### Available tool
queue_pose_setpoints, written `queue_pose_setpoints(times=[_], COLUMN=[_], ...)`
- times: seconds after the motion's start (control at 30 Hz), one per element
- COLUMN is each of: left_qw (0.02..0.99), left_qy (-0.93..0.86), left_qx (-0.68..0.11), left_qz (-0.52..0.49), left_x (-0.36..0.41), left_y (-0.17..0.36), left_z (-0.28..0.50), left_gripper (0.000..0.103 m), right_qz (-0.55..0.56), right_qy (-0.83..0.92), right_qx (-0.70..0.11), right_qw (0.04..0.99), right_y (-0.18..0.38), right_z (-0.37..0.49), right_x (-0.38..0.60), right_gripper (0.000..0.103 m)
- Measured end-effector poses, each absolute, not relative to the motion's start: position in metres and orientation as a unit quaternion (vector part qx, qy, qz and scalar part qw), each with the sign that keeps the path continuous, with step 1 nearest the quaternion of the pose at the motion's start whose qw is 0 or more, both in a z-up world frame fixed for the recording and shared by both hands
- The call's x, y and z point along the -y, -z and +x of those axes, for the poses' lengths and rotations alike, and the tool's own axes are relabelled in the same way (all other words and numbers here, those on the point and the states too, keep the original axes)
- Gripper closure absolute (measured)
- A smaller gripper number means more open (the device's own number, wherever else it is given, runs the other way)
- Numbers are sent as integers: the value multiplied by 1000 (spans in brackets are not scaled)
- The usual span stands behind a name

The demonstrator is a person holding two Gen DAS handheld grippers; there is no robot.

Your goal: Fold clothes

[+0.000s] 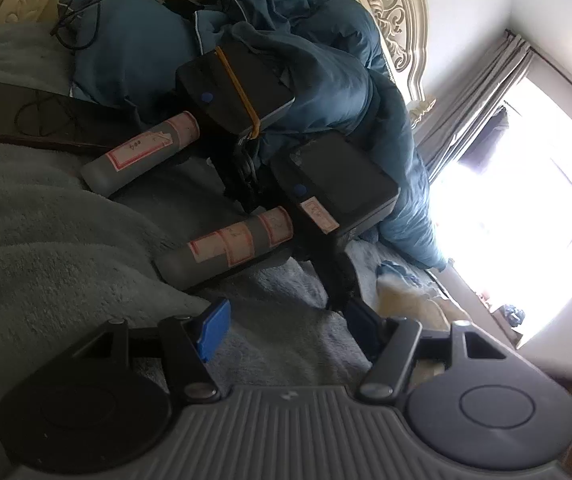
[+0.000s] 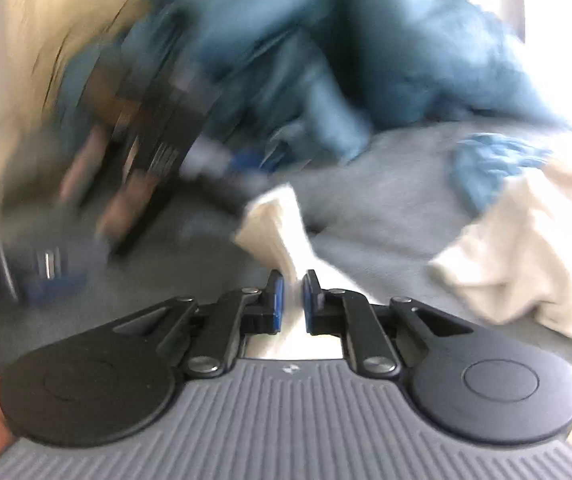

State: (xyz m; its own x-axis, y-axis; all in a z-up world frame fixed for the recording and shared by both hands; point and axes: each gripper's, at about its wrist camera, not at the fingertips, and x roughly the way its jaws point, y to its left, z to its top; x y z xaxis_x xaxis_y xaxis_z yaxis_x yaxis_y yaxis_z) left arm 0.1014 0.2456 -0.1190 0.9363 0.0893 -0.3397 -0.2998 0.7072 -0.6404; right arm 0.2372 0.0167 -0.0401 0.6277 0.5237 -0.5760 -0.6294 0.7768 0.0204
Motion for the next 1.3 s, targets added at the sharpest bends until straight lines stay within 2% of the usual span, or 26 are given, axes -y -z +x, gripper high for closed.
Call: queue_pose_setpoints(times=[0.23, 0.4, 0.77, 1.03, 1.17, 1.23, 1.3], left_qw=[919, 921, 910, 907, 908, 912, 918], left_qy=[-81, -71, -74, -74, -75, -73, -74], left_qx=[-134, -140, -153, -160, -168, -166, -160], left_qz=[-363, -357, -377, -382, -376, -368, -354], left_x=[-227, -219, -230, -228, -226, -223, -219], left_y=[112, 112, 118, 121, 122, 121, 118], left_z=[104, 106, 109, 112, 115, 115, 113], left_gripper=[37, 37, 37, 37, 37, 37, 37], right_qz=[9, 26, 17, 54, 56, 60, 68], right_qy=[-308, -348, -354, -343, -351, -356, -357], right_qx=[-176, -137, -166, -226, -248, -244, -236], right_qw=[935, 927, 920, 910, 901, 900, 901], right_y=[-68, -103, -62, -15, -6, -10, -17], right_z=[244, 255, 315, 347, 347, 343, 338], right_x=[32, 6, -82, -94, -101, -98, -90], right_gripper=[95, 95, 95, 94, 89, 80, 63])
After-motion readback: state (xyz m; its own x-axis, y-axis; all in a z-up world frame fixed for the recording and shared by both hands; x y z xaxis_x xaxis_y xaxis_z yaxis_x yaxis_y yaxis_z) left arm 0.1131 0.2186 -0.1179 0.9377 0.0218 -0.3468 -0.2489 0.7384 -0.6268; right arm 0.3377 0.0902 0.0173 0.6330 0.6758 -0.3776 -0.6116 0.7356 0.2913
